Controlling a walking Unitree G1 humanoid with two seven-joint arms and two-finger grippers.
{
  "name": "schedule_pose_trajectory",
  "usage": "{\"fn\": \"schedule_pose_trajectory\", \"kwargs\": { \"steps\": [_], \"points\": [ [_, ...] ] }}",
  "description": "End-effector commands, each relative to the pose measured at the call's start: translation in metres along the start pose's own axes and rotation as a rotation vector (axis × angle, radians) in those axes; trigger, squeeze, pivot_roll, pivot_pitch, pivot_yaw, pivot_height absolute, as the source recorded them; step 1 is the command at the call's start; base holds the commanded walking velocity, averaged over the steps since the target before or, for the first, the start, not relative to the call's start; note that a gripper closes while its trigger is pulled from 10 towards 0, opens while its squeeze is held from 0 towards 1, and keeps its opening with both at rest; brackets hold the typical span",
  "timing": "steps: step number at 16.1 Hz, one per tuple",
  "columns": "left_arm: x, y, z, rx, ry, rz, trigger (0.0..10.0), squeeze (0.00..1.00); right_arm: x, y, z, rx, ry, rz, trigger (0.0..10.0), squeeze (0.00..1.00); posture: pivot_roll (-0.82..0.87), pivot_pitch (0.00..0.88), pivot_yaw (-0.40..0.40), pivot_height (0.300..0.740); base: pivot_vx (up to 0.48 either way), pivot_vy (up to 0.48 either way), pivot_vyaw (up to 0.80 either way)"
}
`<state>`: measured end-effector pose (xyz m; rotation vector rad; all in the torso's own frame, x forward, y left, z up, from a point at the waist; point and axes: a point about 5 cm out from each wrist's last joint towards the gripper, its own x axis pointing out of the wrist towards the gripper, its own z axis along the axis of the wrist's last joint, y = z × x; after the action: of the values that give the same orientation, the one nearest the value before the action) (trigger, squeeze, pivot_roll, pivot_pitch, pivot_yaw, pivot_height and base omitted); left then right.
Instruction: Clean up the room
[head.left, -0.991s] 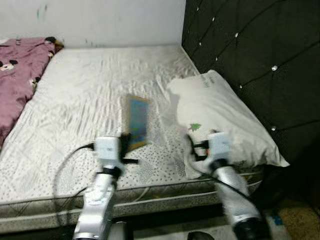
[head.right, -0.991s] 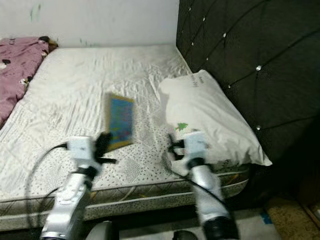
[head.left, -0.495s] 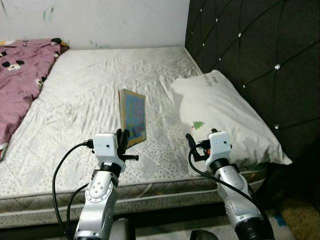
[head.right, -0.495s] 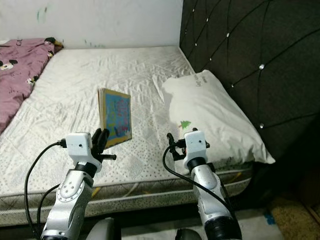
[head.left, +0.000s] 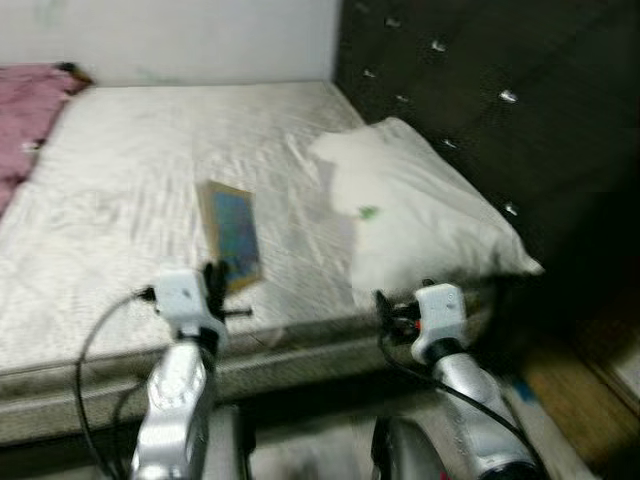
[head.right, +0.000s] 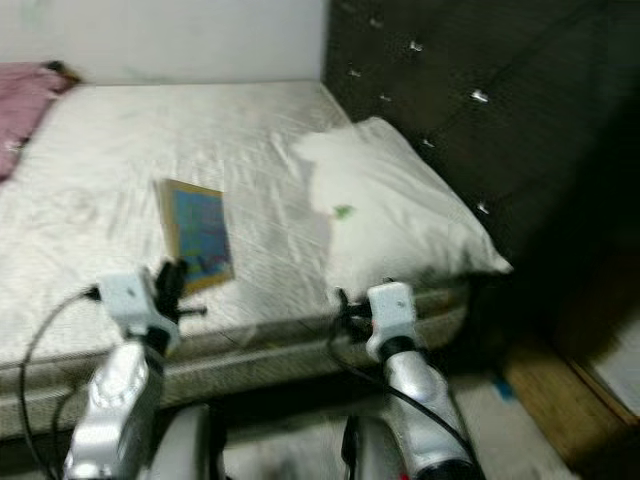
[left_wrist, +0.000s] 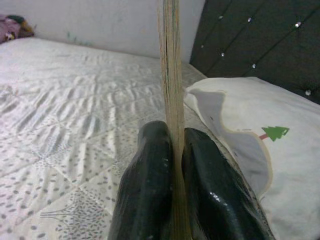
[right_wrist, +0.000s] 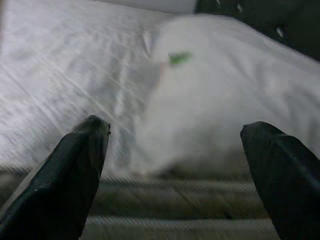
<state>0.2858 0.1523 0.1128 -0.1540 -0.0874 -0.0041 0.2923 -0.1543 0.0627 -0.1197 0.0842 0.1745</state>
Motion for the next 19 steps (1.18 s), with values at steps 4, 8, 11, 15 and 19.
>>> {"fn": "schedule_pose_trajectory", "kwargs": {
  "steps": [4, 8, 11, 15, 19],
  "points": [
    [-0.001, -0.003, 0.016, 0.005, -0.072, -0.031, 10.0, 0.0, 0.011, -0.003, 0.014, -0.006, -0.03, -0.005, 10.0, 0.0, 0.01, 0.077, -0.033, 0.587, 0.0, 0.0, 0.0],
    [-0.001, -0.011, 0.017, -0.01, -0.068, -0.06, 10.0, 0.0, 0.013, 0.003, 0.018, -0.028, -0.043, 0.014, 10.0, 0.0, 0.01, 0.108, -0.038, 0.587, 0.288, 0.0, 0.55],
    [-0.002, -0.015, 0.016, -0.02, -0.064, -0.073, 10.0, 0.0, 0.015, 0.001, 0.019, -0.017, -0.039, 0.012, 10.0, 0.0, 0.01, 0.111, -0.042, 0.587, 0.32, 0.0, 0.0],
    [-0.002, -0.017, 0.015, -0.02, -0.056, -0.082, 10.0, 0.0, 0.017, 0.002, 0.02, -0.003, -0.037, 0.018, 10.0, 0.0, 0.01, 0.111, -0.046, 0.587, 0.29, 0.0, 0.0],
    [0.002, -0.019, 0.011, -0.018, -0.034, -0.085, 10.0, 0.0, 0.019, 0.004, 0.022, -0.016, -0.042, 0.027, 10.0, 0.0, 0.01, 0.113, -0.052, 0.587, 0.0, 0.0, 0.0]
  ]
}}
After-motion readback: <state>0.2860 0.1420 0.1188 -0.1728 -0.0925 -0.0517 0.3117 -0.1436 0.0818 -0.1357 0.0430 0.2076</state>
